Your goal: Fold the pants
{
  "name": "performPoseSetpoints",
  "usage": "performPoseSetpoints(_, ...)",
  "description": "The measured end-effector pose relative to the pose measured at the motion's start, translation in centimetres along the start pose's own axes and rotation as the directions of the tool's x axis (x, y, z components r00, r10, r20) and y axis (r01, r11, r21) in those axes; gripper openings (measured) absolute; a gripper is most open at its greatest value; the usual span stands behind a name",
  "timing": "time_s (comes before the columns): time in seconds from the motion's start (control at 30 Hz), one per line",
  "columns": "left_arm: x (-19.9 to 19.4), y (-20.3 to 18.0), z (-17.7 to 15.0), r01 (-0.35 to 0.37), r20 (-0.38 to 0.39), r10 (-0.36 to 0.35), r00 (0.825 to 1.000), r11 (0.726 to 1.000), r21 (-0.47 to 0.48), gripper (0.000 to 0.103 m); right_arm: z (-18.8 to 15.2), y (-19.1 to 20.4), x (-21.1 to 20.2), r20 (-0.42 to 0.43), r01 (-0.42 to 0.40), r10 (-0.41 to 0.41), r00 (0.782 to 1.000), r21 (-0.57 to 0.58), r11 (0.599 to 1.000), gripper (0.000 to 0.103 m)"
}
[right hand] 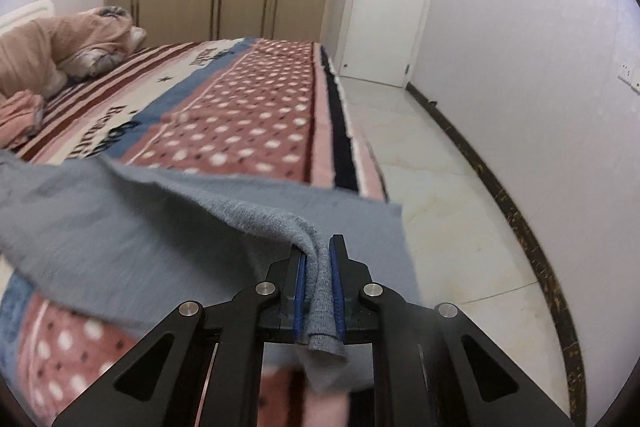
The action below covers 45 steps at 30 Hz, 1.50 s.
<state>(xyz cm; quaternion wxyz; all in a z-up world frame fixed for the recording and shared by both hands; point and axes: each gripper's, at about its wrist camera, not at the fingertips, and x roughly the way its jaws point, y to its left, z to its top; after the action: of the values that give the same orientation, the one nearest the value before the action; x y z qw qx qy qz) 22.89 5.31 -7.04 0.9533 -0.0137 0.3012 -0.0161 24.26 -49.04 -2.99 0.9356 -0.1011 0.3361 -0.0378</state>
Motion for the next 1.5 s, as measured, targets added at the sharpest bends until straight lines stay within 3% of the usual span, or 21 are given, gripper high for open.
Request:
performPoseSetpoints(0.17,2.2,-0.3,0.6,0.011,-0.001,-0.01,1.0,1.0,0.009,0.071,2.9,-0.8,3.8,0.013,0.105,-0.104,0.994,-0.052,0.993,0.008)
performPoseSetpoints(0.23,2.8,-0.3,0.7,0.003,-0.006,-0.003,1.0,1.0,0.021,0.071,3.5,-0.8,4.9,0.033,0.157,-0.155,0.987,-0.071,0.985,0.024)
performPoseSetpoints(0.3,3.5,-0.1,0.8,0.001,-0.015,-0.001,1.0,1.0,0.031,0.071,4.0,-0.8,5.9,0.044,0.194,-0.192,0.981,-0.078,0.978,0.048)
performPoseSetpoints(0.4,4.2,0.0,0.7,0.004,-0.026,-0.003,1.0,0.999,0.045,0.071,4.2,-1.4,7.1,0.023,0.21,-0.209,0.978,-0.044,0.977,0.049)
performPoseSetpoints(0.53,4.0,0.2,0.4,0.013,-0.032,-0.011,0.999,0.999,0.042,0.071,2.5,-3.3,5.6,0.006,0.134,-0.135,0.991,0.091,0.987,0.054)
performPoseSetpoints(0.63,3.3,0.3,0.1,0.017,-0.029,-0.016,0.999,0.999,0.034,0.071,-0.2,-4.8,4.2,-0.055,0.074,-0.065,0.996,0.188,0.979,0.057)
performPoseSetpoints(0.77,2.2,0.6,-0.1,0.027,-0.024,-0.027,0.999,1.0,0.007,0.071,-4.6,-7.3,3.2,-0.129,-0.017,0.069,0.989,0.366,0.93,0.057)
performPoseSetpoints(0.97,1.5,0.8,-0.5,0.032,-0.019,-0.032,0.999,0.999,-0.002,0.071,-7.8,-7.9,4.5,-0.121,-0.108,0.186,0.975,0.472,0.875,0.059)
performPoseSetpoints(1.03,1.5,0.8,-0.6,0.022,-0.017,-0.022,1.0,1.0,0.007,0.071,-7.6,-7.5,4.8,-0.101,-0.095,0.156,0.983,0.446,0.89,0.057)
performPoseSetpoints(1.13,1.6,0.7,-0.8,0.016,-0.024,-0.015,1.0,1.0,0.026,0.071,-7.0,-6.7,5.1,-0.098,-0.075,0.126,0.987,0.412,0.908,0.043)
performPoseSetpoints(1.2,1.6,0.7,-1.0,0.02,-0.025,-0.019,0.999,0.999,0.027,0.071,-6.4,-6.6,5.1,-0.083,-0.071,0.114,0.99,0.407,0.911,0.027)
performPoseSetpoints(1.37,1.4,0.9,-1.2,0.015,-0.015,-0.015,1.0,1.0,0.022,0.071,-5.4,-6.3,5.7,-0.107,-0.025,0.069,0.992,0.372,0.928,0.005)
performPoseSetpoints(1.5,1.2,1.5,-1.3,-0.009,-0.014,0.01,1.0,1.0,0.016,0.071,-4.7,-4.7,5.8,-0.104,0.051,-0.022,0.994,0.288,0.956,0.0)
